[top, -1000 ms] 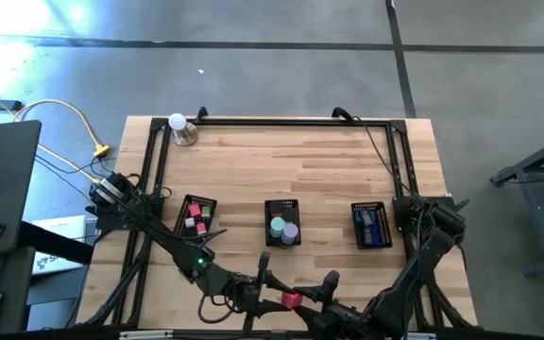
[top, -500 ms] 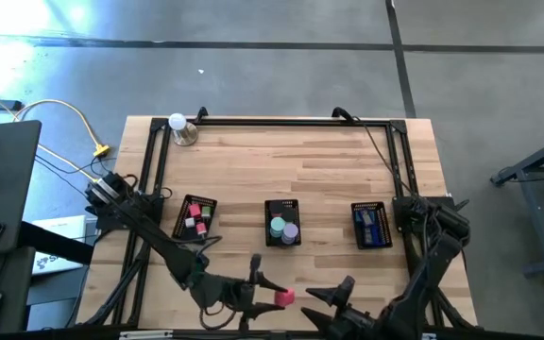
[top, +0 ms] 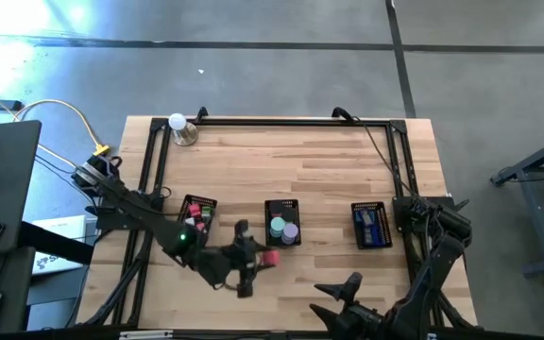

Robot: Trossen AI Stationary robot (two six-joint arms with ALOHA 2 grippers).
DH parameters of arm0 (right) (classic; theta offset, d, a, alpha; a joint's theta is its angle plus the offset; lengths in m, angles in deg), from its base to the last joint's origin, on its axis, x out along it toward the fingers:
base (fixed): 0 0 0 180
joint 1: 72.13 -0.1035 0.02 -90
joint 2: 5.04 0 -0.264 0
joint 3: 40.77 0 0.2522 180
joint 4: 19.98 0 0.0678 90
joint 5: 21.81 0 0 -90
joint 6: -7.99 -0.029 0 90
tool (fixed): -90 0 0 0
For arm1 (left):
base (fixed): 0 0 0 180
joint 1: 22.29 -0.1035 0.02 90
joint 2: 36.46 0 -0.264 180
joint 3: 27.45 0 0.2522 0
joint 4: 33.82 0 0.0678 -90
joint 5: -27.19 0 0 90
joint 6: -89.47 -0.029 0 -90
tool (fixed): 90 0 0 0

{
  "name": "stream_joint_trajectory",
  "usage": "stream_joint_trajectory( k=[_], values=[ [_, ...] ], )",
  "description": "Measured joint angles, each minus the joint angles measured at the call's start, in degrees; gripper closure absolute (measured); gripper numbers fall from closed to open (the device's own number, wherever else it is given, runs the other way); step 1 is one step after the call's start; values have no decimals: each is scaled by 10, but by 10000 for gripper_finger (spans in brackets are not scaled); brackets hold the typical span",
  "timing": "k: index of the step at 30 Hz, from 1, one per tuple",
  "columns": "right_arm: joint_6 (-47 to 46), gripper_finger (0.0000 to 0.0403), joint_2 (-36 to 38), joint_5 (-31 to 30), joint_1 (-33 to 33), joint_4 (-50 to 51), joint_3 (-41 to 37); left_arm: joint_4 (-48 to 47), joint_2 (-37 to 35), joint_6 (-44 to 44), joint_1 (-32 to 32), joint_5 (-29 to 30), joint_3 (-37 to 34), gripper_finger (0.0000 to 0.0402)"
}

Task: Pick & Place Office items
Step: Put the pink charger adapter into the left black bin

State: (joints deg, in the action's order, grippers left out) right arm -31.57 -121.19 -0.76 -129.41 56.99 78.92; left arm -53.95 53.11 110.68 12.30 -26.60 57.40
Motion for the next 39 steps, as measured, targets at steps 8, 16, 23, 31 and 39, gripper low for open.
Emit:
stream_joint_trajectory(
  k=[8,16,23,31,39],
  values=[
    [-38,158,0,6,-1,37,0,-149,-35,114,-20,53,0,256],
    [-44,158,0,10,-1,52,0,-353,-92,273,-36,61,0,256],
    [-44,158,0,13,0,56,0,-560,-104,427,-70,37,0,256],
    [-57,158,0,18,0,61,0,-727,-107,543,-98,-47,0,256],
    [-59,158,0,20,-1,62,0,-765,-107,556,-122,-141,0,256]
  ],
)
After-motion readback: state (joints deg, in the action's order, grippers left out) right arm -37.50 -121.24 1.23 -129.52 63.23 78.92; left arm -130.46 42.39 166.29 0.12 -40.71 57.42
